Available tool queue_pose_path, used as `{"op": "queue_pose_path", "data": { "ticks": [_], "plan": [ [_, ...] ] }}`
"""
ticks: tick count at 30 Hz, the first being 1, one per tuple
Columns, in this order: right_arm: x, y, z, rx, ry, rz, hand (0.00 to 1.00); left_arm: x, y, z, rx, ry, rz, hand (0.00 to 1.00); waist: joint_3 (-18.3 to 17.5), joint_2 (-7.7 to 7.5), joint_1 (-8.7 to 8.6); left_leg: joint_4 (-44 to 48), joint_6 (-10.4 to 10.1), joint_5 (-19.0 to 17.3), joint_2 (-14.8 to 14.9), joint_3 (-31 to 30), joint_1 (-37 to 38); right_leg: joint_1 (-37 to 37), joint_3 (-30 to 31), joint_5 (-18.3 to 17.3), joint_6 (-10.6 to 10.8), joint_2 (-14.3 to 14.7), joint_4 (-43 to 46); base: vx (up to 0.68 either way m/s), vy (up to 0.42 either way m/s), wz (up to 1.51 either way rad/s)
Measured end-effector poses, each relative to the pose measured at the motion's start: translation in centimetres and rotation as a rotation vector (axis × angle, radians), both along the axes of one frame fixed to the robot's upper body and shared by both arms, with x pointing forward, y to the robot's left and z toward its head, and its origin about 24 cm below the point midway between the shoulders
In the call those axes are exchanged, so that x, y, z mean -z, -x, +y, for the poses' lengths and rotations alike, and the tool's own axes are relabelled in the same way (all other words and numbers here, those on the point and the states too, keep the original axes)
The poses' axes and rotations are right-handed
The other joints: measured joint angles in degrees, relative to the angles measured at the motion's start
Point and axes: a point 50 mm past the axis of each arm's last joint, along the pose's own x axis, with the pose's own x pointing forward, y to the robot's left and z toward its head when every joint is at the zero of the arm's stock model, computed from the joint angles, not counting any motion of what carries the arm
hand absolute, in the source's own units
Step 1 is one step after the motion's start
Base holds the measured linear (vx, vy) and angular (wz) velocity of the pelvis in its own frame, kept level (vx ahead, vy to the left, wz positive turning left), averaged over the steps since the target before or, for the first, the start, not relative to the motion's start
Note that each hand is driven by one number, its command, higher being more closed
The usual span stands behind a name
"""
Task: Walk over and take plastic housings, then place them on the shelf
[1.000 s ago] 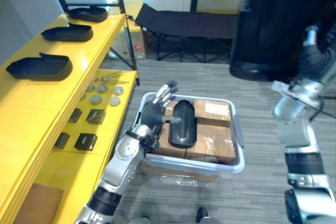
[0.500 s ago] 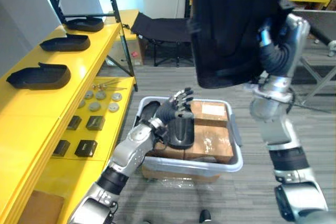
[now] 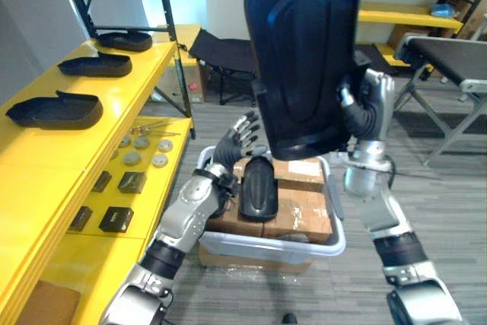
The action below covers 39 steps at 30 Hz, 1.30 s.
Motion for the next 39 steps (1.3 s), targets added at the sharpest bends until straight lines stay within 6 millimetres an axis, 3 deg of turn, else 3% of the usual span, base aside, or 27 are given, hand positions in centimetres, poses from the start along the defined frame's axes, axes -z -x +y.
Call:
{"op": "queue_pose_path", "data": {
  "ticks": [11, 21, 27, 28, 33, 39],
  "plan": [
    [2.3, -0.1, -0.2, 0.020, 0.019, 0.088, 1.00, -1.1, 1.3, -1.0, 0.199, 0.183, 0.005, 0.00, 0.0, 0.00, -0.76, -1.7, -0.2, 0.7, 0.0, 0.1, 1.1, 0.0, 0.1, 0.0, 0.0, 0.1, 0.0, 0.00, 0.000, -0.01],
    [4.0, -0.5, 0.7, -0.003, 0.032, 0.161, 1.00, 0.7, 2.2, -2.8, 0.305, 0.106, 0.099, 0.00, 0.0, -0.03, -0.90, -1.7, -0.2, 0.7, 0.1, 0.0, 1.1, 0.2, 0.1, 0.0, 0.0, 0.1, -0.2, 0.00, 0.000, 0.00],
    [4.6, -0.4, 2.3, -0.058, -0.003, 0.185, 1.00, 2.2, 1.9, -2.6, 0.170, -0.007, 0.137, 0.00, 0.0, -0.04, -0.94, -1.4, -0.2, 0.7, 0.1, -0.1, 0.9, 0.1, 0.1, 0.0, 0.1, 0.2, -0.2, 0.00, 0.000, 0.00],
    [4.6, -0.4, 2.5, -0.064, -0.008, 0.187, 1.00, 2.3, 1.9, -2.5, 0.148, -0.021, 0.132, 1.00, 0.0, -0.04, -0.94, -1.4, -0.2, 0.7, 0.1, -0.1, 0.9, 0.1, 0.1, 0.0, 0.1, 0.2, -0.2, 0.00, 0.000, 0.00],
    [5.6, 0.0, 3.4, -0.098, -0.069, 0.226, 1.00, 3.1, 1.5, -1.6, -0.010, -0.090, 0.111, 1.00, -0.1, -0.32, -0.93, -1.3, -0.2, 0.7, 0.1, -0.1, 0.8, 0.2, 0.1, 0.1, 0.1, 0.2, -0.2, 0.00, 0.000, 0.00],
    [8.1, 1.2, 3.8, -0.094, -0.182, 0.312, 1.00, 3.2, 1.8, -1.6, -0.113, -0.028, 0.107, 1.00, -0.1, -0.54, -0.96, -1.3, -0.2, 0.7, 0.1, -0.1, 0.8, 0.1, 0.2, 0.1, 0.1, 0.2, -0.2, 0.00, 0.000, 0.00]
  ]
}}
